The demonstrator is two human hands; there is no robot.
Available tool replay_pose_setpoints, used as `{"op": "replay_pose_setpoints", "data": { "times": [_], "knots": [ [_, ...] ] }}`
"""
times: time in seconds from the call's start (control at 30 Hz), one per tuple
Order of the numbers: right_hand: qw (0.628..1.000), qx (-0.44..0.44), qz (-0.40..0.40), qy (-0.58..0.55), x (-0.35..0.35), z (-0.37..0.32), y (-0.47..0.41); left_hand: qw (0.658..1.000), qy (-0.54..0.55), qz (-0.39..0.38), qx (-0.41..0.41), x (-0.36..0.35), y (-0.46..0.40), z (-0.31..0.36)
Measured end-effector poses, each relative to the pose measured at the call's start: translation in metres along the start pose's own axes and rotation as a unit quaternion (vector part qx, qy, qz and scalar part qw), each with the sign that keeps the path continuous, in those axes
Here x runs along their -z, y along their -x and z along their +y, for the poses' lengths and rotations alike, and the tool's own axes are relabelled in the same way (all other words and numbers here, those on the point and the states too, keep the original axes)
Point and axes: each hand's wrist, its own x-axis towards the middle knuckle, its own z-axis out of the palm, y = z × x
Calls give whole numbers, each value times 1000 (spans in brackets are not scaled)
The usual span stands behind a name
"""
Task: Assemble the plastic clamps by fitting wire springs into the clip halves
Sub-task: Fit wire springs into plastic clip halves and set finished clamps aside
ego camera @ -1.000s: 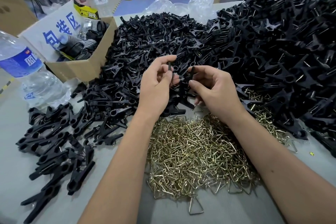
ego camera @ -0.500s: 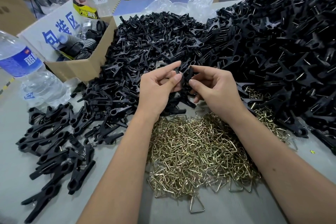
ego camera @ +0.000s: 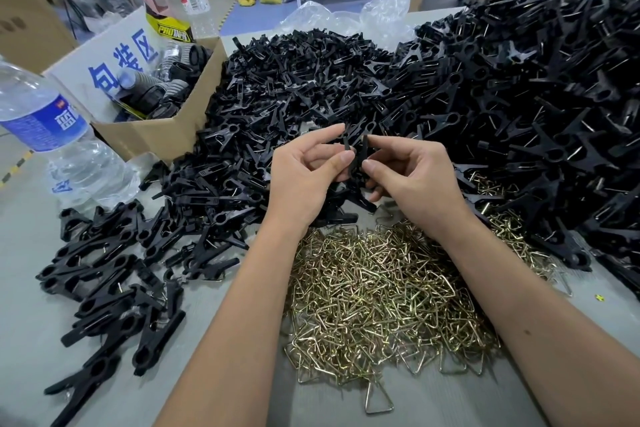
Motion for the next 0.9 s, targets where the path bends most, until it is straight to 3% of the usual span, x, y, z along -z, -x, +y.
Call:
{"op": "replay_pose_setpoints", "data": {
  "times": [0.23,0.57,0.9],
  "knots": [
    [998,-4,-35,-48,4,-5,0,1000,-9,12,-15,-2,3,1],
    [998,13,-15,-55,3,-2,0,996,-83,-9,-10,2,1,5],
    [993,7,-61,-99,4,-7,0,997,2,11,73,5,1,5]
  ]
}}
